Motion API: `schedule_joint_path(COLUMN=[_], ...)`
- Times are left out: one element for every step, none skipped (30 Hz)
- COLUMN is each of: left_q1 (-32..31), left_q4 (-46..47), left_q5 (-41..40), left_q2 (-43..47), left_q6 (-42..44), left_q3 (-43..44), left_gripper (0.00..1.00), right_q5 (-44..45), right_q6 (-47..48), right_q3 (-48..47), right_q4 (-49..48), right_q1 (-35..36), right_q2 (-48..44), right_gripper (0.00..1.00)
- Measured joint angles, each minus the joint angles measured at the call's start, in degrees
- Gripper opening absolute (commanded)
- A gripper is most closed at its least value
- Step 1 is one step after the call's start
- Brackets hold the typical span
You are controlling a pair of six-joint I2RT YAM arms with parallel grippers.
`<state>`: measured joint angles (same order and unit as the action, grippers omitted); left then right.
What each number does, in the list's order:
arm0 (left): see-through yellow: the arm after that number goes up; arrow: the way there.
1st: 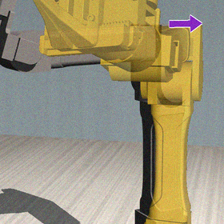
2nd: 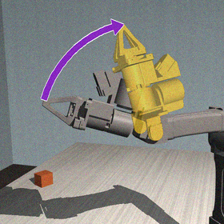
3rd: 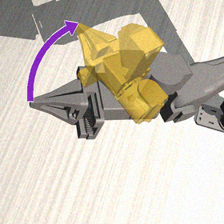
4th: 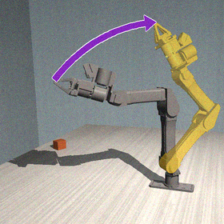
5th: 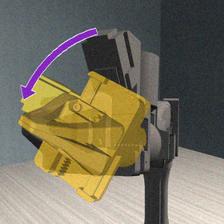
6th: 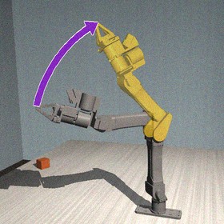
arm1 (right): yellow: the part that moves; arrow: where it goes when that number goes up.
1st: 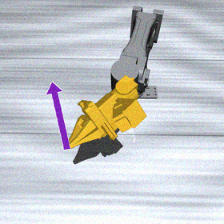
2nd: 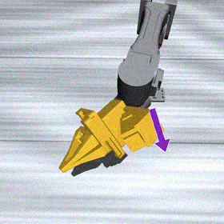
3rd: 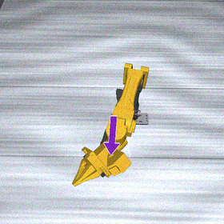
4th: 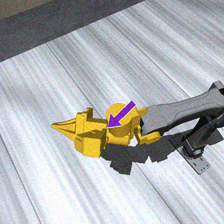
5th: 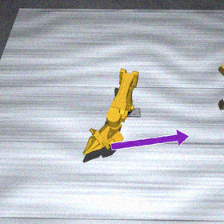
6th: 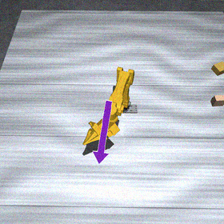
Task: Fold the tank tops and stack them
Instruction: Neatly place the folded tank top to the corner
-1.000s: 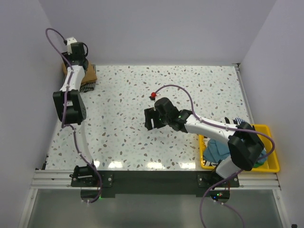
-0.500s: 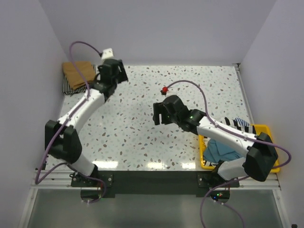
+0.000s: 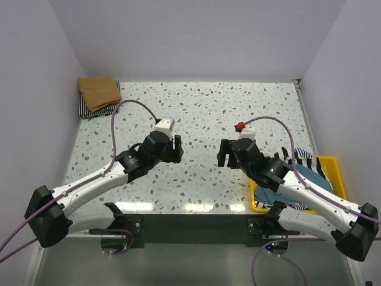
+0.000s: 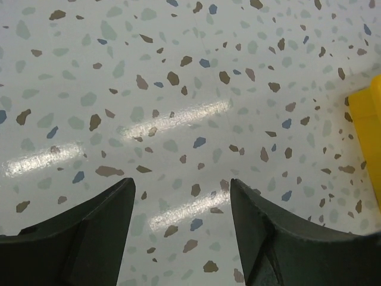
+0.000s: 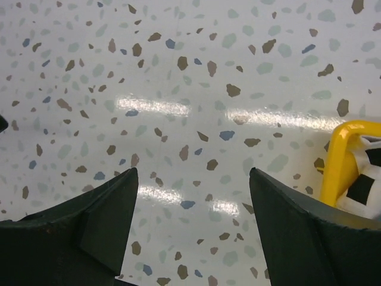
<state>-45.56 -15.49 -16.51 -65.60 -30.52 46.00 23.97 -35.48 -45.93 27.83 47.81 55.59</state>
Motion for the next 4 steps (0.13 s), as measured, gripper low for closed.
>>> schedule_joint_path(left_q1=[0.0, 0.0, 0.0, 0.0], left_q4=[-0.2, -0.4, -0.6, -1.0], left_q5=[1.0, 2.1, 3.0, 3.8], left_q2=[0.1, 0.1, 0.1, 0.1], left_q6=[0.0, 0.1, 0.2, 0.3], left_q3=[0.0, 0.0, 0.0, 0.0], left_gripper=[0.7, 0.7, 0.7, 0.7], right_q5=[0.6, 1.0, 1.4, 2.1], right_q6=[-0.2, -0.3, -0.5, -0.6], right_q3=[0.9, 1.4, 1.6, 1.6], right_q4=[0.4, 1.0, 1.7, 2.1], right_q1=[0.0, 0.0, 0.0, 0.0], right_q2=[-0.8, -1.4, -1.8, -2.2], right_gripper=[0.78, 0.78, 0.79, 0.81])
